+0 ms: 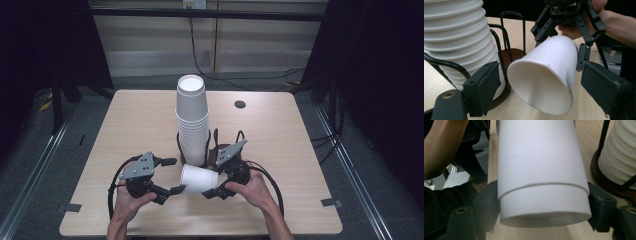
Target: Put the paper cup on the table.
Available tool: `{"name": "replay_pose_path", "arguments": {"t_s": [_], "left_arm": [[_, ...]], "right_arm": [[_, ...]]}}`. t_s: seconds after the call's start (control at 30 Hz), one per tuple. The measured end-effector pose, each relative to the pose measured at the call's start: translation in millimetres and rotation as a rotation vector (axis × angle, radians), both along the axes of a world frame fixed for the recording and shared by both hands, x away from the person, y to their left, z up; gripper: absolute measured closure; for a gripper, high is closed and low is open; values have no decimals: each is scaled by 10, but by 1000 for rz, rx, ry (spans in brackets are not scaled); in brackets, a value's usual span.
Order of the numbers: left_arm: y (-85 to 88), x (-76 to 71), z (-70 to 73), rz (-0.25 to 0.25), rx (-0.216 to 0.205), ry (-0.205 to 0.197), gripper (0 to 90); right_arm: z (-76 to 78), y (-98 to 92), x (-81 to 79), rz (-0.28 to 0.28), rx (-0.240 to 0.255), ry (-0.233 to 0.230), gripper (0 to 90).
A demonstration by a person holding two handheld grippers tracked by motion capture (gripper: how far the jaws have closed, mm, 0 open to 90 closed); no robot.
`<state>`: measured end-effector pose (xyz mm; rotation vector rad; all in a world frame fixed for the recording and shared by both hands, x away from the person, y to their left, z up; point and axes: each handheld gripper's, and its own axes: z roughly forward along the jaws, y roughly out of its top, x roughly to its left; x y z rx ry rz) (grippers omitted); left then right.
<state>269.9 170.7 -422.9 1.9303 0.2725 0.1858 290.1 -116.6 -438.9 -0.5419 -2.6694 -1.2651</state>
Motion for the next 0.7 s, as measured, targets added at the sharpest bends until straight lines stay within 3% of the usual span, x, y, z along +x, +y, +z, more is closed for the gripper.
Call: {"name": "replay_pose_path", "arguments": {"t_s": [0.1, 0.2, 0.4, 0.7], "left_arm": [[3, -31, -39, -10, -33, 7, 157], [-8, -62, -82, 15, -6, -3, 158], [35, -78, -149, 9, -57, 18, 157], [56, -64, -220, 18, -95, 32, 156]], "right_arm": [[-18, -37, -23, -14, 53, -13, 241], [-29, -60, -51, -19, 87, -30, 241], [-98, -103, -99, -38, 159, -47, 241], [-186, -81, -115, -42, 241, -58, 241]]}}
